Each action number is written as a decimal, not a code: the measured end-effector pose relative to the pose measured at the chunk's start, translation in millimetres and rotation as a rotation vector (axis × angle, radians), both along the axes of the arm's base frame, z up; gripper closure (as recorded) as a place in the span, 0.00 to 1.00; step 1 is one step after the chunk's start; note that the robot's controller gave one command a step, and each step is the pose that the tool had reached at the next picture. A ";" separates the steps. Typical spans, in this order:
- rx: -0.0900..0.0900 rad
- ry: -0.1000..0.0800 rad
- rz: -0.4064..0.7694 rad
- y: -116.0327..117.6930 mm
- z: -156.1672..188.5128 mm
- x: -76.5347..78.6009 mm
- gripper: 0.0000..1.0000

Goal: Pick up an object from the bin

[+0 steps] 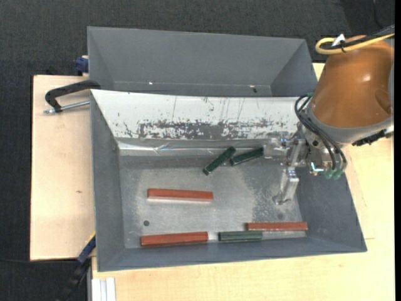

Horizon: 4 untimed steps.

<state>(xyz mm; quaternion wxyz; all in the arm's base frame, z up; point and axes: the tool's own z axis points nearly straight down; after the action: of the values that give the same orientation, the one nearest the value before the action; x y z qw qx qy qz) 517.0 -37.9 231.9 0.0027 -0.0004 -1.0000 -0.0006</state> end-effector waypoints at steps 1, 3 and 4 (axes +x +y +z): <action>-0.001 -0.009 0.001 0.1 4.1 1.6 0.00; 0.000 -0.007 0.379 -7.0 -70.2 -23.9 0.00; 0.000 -0.007 0.496 -6.6 -101.7 -23.6 0.00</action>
Offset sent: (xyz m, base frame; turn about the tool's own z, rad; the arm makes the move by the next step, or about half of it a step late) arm -0.0241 -0.0072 -0.1619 -0.3917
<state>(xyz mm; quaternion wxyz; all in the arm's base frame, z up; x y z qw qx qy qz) 493.4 -44.5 130.3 -0.0007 0.2449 -0.9695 -0.0002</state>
